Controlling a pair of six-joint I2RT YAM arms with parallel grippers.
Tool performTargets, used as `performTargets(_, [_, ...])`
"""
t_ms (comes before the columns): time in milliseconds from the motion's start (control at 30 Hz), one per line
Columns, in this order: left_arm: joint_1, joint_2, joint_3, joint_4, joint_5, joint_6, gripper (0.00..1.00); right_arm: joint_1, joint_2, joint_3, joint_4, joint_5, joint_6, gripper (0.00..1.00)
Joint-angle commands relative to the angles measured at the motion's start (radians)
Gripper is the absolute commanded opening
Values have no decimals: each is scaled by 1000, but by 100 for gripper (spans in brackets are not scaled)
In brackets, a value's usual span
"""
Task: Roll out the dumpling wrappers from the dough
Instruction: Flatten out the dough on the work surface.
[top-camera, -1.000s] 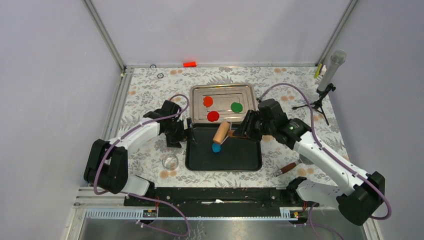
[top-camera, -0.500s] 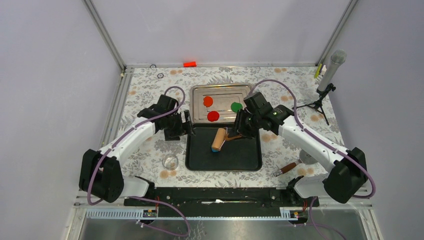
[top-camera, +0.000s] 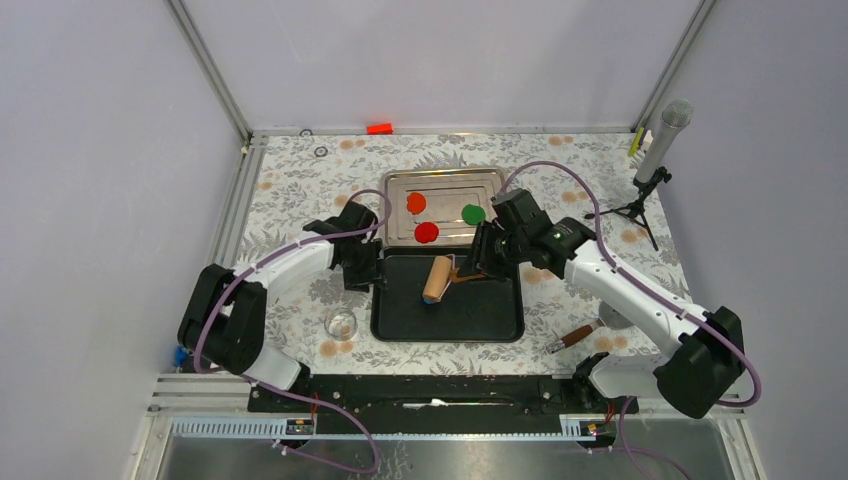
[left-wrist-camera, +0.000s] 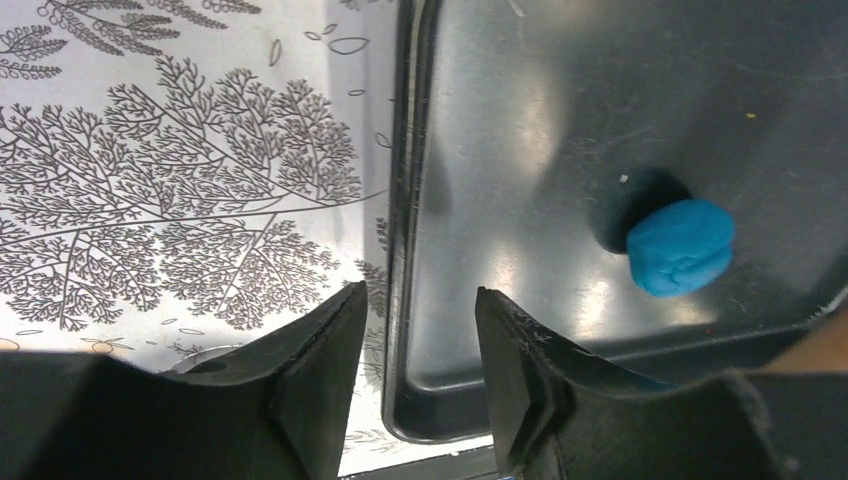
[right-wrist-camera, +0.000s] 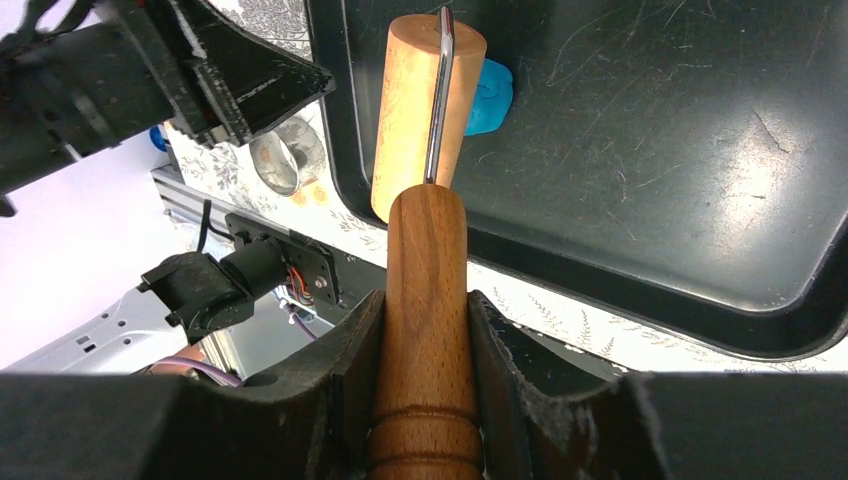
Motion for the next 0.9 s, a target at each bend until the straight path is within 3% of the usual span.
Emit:
performTargets(0, [1,30,-22,61,-60,-11,48,8,-70,-34,81,-12,20,0])
performTargets(433, [-6,39,-99,142,-52,-29,41,18,-36,-6,60,20,23,0])
performTargets(567, [-13,37,-129,168,-49,-45,21,22,-16,30,18,73,55,0])
performTargets(700, [-24,30,-138,166,-44,-58,0,23,26,56,23,3,31,0])
performTargets(867, [-49,4,-149,159,-48,-90,0,26,97,116,-36,-7,-38,0])
